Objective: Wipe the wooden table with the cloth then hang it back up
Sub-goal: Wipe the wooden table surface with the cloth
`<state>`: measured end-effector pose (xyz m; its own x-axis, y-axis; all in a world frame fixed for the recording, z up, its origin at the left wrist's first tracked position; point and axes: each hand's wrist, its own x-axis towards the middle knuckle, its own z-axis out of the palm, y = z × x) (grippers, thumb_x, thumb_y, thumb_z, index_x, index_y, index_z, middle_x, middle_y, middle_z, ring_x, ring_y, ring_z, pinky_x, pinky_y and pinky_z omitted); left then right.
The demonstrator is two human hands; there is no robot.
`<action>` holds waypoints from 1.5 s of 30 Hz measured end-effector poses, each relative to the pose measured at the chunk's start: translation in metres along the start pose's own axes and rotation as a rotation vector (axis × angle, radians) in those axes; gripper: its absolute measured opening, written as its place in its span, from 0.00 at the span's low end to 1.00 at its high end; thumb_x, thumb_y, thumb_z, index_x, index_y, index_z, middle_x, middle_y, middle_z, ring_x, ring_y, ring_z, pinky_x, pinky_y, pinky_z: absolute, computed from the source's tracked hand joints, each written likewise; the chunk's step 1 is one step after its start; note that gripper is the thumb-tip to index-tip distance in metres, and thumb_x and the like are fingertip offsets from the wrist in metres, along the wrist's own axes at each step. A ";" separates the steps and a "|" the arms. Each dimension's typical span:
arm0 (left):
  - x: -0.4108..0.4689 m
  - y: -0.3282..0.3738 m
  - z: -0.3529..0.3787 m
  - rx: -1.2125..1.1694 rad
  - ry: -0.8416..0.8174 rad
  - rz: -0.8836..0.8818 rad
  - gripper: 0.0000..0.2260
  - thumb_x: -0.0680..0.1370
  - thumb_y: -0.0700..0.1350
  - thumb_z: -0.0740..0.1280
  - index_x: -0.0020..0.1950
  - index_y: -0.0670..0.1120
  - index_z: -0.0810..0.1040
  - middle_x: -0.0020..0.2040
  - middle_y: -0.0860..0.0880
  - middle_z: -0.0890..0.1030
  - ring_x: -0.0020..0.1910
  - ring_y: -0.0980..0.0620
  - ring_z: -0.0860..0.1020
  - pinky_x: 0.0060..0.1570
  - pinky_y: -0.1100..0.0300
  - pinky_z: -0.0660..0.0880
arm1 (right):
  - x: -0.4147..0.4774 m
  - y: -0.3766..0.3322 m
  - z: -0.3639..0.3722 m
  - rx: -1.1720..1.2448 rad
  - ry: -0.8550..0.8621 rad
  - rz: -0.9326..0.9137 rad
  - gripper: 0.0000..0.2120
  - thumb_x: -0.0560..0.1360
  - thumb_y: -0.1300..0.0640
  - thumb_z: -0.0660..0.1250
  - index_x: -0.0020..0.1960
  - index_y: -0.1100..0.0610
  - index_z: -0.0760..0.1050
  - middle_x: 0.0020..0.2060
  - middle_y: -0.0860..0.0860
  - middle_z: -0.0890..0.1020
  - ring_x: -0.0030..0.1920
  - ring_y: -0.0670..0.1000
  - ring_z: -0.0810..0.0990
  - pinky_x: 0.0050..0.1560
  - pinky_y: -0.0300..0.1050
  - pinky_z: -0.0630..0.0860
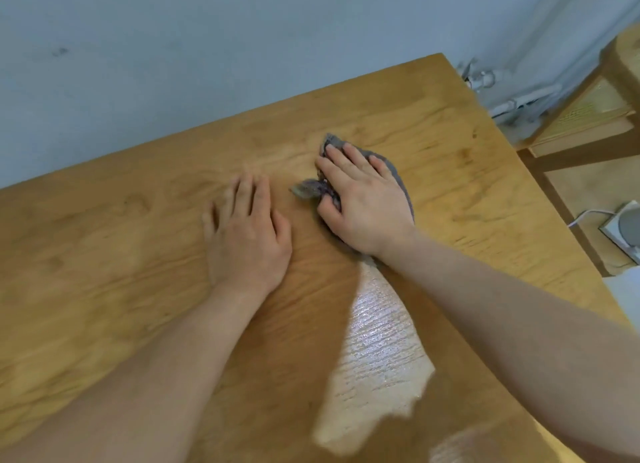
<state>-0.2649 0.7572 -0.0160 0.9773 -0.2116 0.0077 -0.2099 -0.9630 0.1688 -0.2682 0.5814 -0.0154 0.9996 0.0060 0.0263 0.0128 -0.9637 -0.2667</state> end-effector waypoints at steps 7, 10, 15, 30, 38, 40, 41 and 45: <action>0.000 0.000 0.001 -0.014 -0.013 -0.020 0.24 0.79 0.51 0.53 0.75 0.48 0.62 0.76 0.48 0.63 0.75 0.48 0.58 0.70 0.42 0.57 | -0.095 -0.011 -0.009 0.011 -0.065 -0.098 0.27 0.76 0.48 0.58 0.73 0.53 0.66 0.74 0.49 0.66 0.75 0.49 0.59 0.74 0.52 0.57; 0.001 0.001 -0.001 -0.026 -0.006 -0.010 0.24 0.78 0.51 0.52 0.75 0.48 0.64 0.76 0.47 0.64 0.75 0.48 0.59 0.70 0.41 0.58 | -0.074 -0.004 -0.007 0.028 -0.072 -0.180 0.29 0.74 0.46 0.57 0.73 0.54 0.66 0.74 0.49 0.66 0.75 0.50 0.60 0.74 0.52 0.58; 0.003 -0.001 0.000 -0.013 -0.002 -0.016 0.25 0.77 0.51 0.53 0.74 0.48 0.65 0.75 0.47 0.65 0.75 0.48 0.60 0.71 0.43 0.56 | 0.053 -0.032 0.012 0.021 -0.009 0.031 0.28 0.76 0.47 0.55 0.75 0.53 0.62 0.75 0.49 0.64 0.76 0.51 0.57 0.74 0.55 0.54; 0.005 0.000 0.000 0.024 -0.036 -0.014 0.25 0.78 0.53 0.50 0.75 0.48 0.64 0.75 0.47 0.64 0.74 0.47 0.59 0.71 0.42 0.57 | 0.091 0.048 -0.011 -0.012 0.119 0.273 0.28 0.76 0.48 0.54 0.74 0.56 0.62 0.74 0.50 0.65 0.75 0.50 0.58 0.73 0.50 0.55; -0.001 0.006 -0.005 0.068 -0.082 -0.012 0.26 0.77 0.53 0.50 0.75 0.48 0.61 0.76 0.46 0.63 0.74 0.45 0.60 0.70 0.41 0.58 | -0.027 0.025 -0.009 0.108 0.014 -0.109 0.28 0.70 0.49 0.57 0.69 0.53 0.72 0.71 0.48 0.71 0.73 0.48 0.64 0.72 0.49 0.59; -0.001 0.008 -0.009 0.085 -0.120 -0.020 0.25 0.79 0.52 0.51 0.76 0.47 0.60 0.77 0.44 0.61 0.75 0.44 0.58 0.70 0.39 0.57 | -0.049 0.063 -0.022 0.073 0.048 -0.062 0.28 0.70 0.48 0.57 0.69 0.53 0.73 0.70 0.49 0.72 0.73 0.49 0.66 0.72 0.50 0.61; 0.000 0.014 -0.012 0.080 -0.156 -0.034 0.25 0.79 0.52 0.52 0.76 0.47 0.59 0.77 0.44 0.59 0.75 0.43 0.56 0.71 0.39 0.56 | -0.049 0.081 -0.029 0.051 0.061 -0.005 0.28 0.71 0.48 0.57 0.70 0.53 0.72 0.71 0.49 0.71 0.73 0.49 0.64 0.72 0.51 0.61; 0.004 0.066 -0.009 0.057 -0.204 0.116 0.28 0.79 0.58 0.50 0.78 0.49 0.52 0.79 0.49 0.51 0.77 0.48 0.49 0.73 0.43 0.48 | -0.010 0.106 -0.033 -0.011 0.082 0.250 0.29 0.75 0.48 0.54 0.75 0.55 0.63 0.75 0.50 0.64 0.76 0.49 0.57 0.74 0.51 0.53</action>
<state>-0.2742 0.6946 0.0041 0.9216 -0.3455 -0.1767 -0.3277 -0.9368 0.1224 -0.2773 0.4699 -0.0122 0.9664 -0.2539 0.0394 -0.2349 -0.9354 -0.2642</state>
